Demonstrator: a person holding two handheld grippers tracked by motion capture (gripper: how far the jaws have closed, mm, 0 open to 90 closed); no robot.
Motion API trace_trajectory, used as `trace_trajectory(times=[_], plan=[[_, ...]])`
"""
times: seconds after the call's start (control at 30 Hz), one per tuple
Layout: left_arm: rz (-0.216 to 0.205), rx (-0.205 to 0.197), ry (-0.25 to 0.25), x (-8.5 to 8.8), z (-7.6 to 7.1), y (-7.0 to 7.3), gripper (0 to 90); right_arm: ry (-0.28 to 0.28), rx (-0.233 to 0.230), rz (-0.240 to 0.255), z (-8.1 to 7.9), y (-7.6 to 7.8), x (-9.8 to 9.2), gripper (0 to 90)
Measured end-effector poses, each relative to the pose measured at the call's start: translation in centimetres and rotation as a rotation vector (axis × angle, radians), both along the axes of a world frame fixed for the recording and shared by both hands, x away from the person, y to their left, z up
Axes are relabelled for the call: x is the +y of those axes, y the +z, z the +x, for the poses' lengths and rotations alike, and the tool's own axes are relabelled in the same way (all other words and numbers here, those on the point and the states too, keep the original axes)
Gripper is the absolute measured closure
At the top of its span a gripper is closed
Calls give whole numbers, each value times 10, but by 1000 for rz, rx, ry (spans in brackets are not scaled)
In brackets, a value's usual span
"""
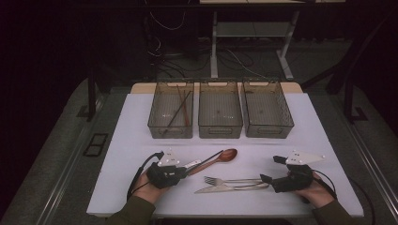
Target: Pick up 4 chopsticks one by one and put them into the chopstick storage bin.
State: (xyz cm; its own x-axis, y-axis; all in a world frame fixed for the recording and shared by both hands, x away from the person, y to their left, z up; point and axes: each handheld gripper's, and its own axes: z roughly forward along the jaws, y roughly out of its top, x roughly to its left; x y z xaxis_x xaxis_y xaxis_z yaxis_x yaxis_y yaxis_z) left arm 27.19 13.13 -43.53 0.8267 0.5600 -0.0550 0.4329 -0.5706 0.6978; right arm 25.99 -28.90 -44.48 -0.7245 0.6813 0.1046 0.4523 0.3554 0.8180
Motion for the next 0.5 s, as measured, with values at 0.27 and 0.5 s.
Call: trace_trajectory(times=[0.27,0.5], plan=[[19,19,-12,-4,1,-4,785,1,-1,0,0,0,0,101],[31,35,-11,-6,2,-7,784,2,-4,-1,0,0,0,101]])
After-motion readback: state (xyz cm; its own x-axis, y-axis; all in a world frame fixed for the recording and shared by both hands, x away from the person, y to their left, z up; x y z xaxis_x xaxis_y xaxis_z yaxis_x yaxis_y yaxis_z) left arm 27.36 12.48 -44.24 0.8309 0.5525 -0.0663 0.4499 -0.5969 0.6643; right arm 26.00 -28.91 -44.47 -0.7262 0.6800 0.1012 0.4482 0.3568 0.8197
